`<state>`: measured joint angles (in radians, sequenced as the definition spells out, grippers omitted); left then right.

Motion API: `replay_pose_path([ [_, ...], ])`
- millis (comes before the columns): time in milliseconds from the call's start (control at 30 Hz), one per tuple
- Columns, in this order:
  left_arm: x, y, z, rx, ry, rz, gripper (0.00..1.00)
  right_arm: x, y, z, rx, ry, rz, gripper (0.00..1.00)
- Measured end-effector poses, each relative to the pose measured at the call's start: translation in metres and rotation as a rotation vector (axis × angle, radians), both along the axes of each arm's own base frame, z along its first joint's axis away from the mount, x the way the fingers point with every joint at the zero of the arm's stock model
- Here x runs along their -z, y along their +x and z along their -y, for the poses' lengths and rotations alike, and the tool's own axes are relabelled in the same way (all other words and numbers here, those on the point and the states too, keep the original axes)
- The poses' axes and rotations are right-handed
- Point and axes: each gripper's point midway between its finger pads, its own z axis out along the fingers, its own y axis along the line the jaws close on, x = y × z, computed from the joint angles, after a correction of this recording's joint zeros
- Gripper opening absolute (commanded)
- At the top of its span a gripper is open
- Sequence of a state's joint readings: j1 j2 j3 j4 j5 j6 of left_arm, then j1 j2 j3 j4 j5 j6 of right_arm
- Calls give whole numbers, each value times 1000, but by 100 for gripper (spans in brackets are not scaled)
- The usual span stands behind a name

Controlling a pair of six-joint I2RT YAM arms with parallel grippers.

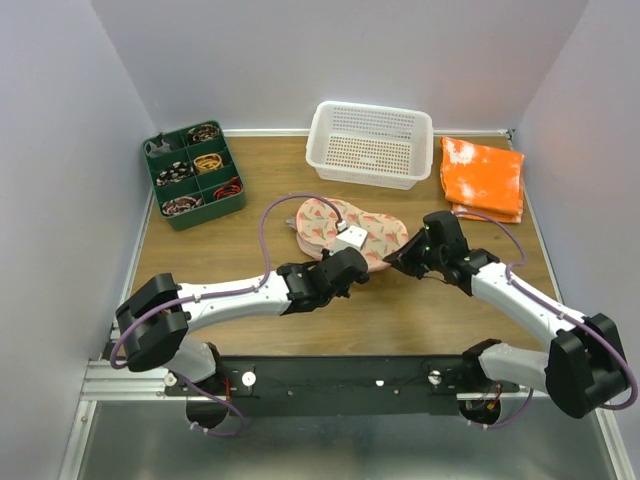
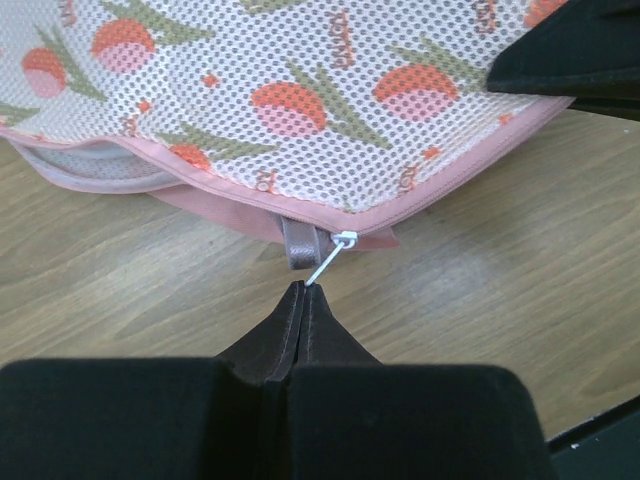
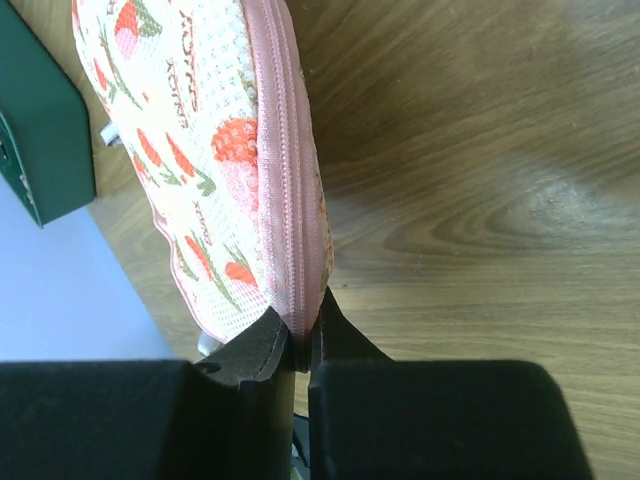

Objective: Place the bra in the laundry bag and zip it closed
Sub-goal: Zip the zipper on the laundry bag.

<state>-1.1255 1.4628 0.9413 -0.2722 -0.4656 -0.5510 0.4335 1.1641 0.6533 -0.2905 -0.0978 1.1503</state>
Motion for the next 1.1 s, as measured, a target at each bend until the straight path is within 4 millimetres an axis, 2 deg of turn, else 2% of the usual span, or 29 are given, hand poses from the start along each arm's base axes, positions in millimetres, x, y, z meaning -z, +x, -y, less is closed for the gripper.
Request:
replay_pose_path([
  [100,5,4,-16,-33,54,14,0,1,5,3,4,-28,12,20],
  [267,17,8,-58,-97,156,11,0,8,14,11,8,-87,15,31],
  [300,17,9,-63,-106,164,11,0,10,15,11,2,-96,13,34],
  [367,16,9,-66,-109,166,14,0,13,15,11,-9,-104,9,48],
  [433,14,9,-65,-109,160,17,0,14,14,7,-33,-97,10,67],
  [533,15,9,-64,-107,158,15,0,16,13,2,-70,-88,4,71],
  [733,23,16,-45,-92,133,-1,4,15,9,-1,-106,-82,-2,73],
  [833,27,23,-30,-79,100,-23,12,10,6,-1,-112,-73,3,73],
  [1000,32,42,-10,-73,0,-62,12,-5,1,-2,-120,-44,38,73],
  [1100,32,50,-2,-64,-60,-76,12,-5,-2,-2,-125,-39,38,73],
])
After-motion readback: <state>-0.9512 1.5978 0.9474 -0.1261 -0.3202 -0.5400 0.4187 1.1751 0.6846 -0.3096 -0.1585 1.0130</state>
